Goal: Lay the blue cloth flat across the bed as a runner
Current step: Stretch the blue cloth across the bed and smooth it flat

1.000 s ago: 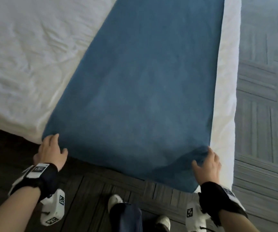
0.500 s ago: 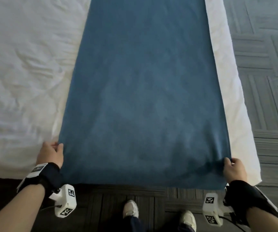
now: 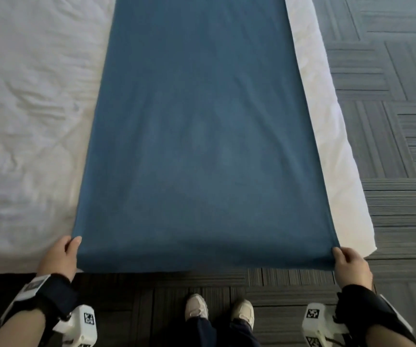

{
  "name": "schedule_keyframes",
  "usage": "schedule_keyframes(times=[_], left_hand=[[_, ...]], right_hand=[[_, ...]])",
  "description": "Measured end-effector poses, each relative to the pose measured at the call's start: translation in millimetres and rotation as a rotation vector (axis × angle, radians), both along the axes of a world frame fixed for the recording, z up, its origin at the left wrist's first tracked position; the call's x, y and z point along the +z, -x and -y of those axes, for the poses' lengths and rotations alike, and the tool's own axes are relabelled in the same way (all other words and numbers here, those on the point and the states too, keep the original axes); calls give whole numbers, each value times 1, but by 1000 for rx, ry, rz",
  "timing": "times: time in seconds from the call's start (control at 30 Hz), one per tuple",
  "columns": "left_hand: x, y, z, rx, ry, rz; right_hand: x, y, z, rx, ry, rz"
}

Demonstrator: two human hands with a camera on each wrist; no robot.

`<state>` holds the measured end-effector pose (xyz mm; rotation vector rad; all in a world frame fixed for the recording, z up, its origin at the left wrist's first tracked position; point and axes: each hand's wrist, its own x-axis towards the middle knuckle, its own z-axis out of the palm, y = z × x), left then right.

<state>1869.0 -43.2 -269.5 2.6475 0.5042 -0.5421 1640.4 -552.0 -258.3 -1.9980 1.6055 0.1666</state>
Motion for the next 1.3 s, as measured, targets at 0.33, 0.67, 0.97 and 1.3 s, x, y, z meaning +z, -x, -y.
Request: schedule_keyframes(times=[0.33,0.67,0.97,1.3], left_hand=[[-2,1,9,108,104,-29],[8,-23,26,162,1,50],[11,-16,23,164,22,8],[5,-24,22,144,17,69]], right_hand=[[8,-27,4,144,-45,83],[1,-53,25,95,-22,19],[0,-46,16,125,-6,6],[2,-66,23,84,14,16]])
